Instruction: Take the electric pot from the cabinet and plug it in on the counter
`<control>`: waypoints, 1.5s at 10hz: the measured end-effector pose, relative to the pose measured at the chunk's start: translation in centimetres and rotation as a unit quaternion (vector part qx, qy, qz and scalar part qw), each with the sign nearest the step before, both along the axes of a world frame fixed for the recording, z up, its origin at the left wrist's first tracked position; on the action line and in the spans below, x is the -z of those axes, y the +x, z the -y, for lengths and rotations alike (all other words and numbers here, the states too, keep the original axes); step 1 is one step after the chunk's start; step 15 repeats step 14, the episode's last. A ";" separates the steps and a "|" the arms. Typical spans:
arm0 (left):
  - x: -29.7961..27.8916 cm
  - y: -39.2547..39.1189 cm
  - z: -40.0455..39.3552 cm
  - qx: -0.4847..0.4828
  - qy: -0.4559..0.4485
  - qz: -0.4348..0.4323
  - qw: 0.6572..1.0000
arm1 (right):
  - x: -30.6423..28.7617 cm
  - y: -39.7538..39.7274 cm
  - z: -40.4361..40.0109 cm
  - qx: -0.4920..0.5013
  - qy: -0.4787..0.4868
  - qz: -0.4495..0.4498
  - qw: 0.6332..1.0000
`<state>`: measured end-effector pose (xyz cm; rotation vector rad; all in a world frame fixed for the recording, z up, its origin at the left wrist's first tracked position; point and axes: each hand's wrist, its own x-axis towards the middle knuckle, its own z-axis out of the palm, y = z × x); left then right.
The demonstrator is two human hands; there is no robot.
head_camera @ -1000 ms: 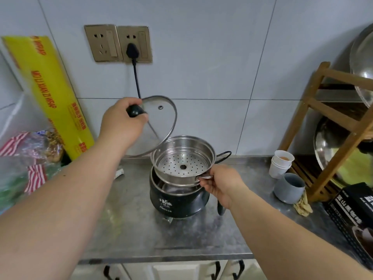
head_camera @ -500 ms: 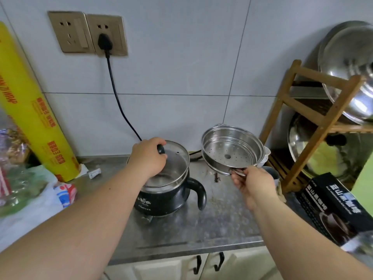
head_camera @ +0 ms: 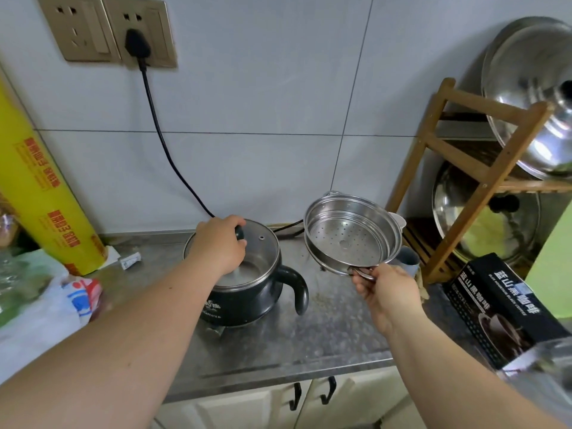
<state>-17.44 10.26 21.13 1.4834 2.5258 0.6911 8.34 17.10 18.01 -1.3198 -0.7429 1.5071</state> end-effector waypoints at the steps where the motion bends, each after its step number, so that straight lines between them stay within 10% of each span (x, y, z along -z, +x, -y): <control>1: -0.4 -0.2 0.0 0.014 -0.034 -0.015 0.999 | 0.8 0.2 0.1 -0.009 -0.012 0.002 1.000; 15: 1.6 9.2 5.6 -0.089 0.100 -0.108 0.985 | 9.5 9.4 1.1 -0.090 -0.091 0.091 0.988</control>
